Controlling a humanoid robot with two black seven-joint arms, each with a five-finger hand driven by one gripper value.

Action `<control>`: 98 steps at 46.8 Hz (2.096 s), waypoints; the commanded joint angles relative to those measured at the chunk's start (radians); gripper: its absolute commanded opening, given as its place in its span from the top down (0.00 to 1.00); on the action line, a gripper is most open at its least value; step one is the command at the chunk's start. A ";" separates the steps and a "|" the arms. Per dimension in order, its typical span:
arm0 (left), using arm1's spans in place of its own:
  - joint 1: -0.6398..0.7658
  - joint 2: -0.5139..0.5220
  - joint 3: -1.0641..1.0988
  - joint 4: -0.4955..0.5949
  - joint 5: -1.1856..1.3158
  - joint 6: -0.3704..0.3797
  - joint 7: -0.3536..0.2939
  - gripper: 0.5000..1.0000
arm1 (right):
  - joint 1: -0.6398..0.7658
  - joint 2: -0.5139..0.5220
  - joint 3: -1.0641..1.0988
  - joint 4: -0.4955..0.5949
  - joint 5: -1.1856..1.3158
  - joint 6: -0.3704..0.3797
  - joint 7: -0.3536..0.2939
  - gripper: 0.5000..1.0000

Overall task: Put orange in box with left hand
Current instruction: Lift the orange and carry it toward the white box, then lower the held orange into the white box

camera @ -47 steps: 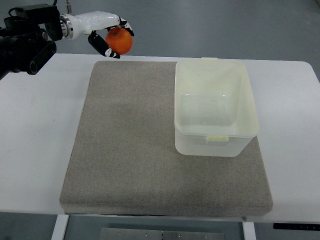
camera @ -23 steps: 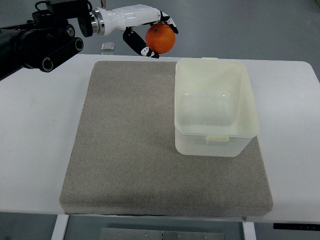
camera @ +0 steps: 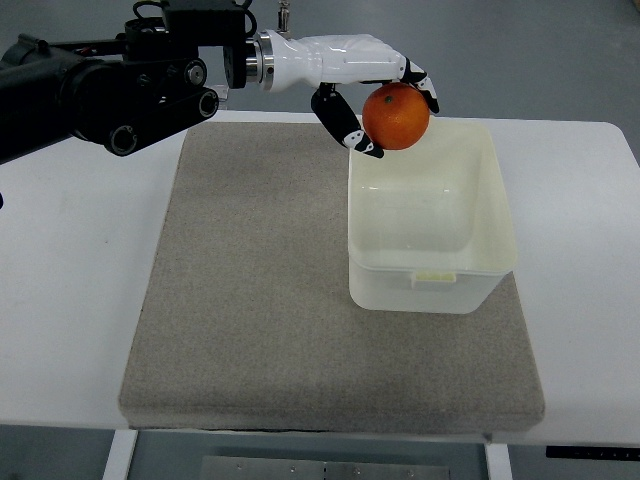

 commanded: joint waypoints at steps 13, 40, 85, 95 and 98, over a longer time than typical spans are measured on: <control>0.005 -0.063 0.000 -0.024 0.161 0.003 0.000 1.00 | 0.000 0.000 0.001 0.000 0.001 0.000 0.000 0.15; 0.023 -0.102 0.000 -0.014 0.198 0.008 0.000 1.00 | 0.000 0.000 0.000 0.000 -0.001 0.000 0.000 0.15; 0.110 -0.143 0.000 0.020 0.195 0.009 0.000 1.00 | 0.000 0.000 0.000 0.000 -0.001 0.000 0.000 0.15; 0.123 -0.146 -0.010 0.019 0.180 0.055 0.000 0.84 | 0.000 0.000 0.001 0.000 -0.001 0.000 0.000 0.15; 0.124 -0.149 -0.010 0.019 0.180 0.060 0.000 0.73 | 0.000 0.000 0.000 0.000 0.001 0.000 0.000 0.15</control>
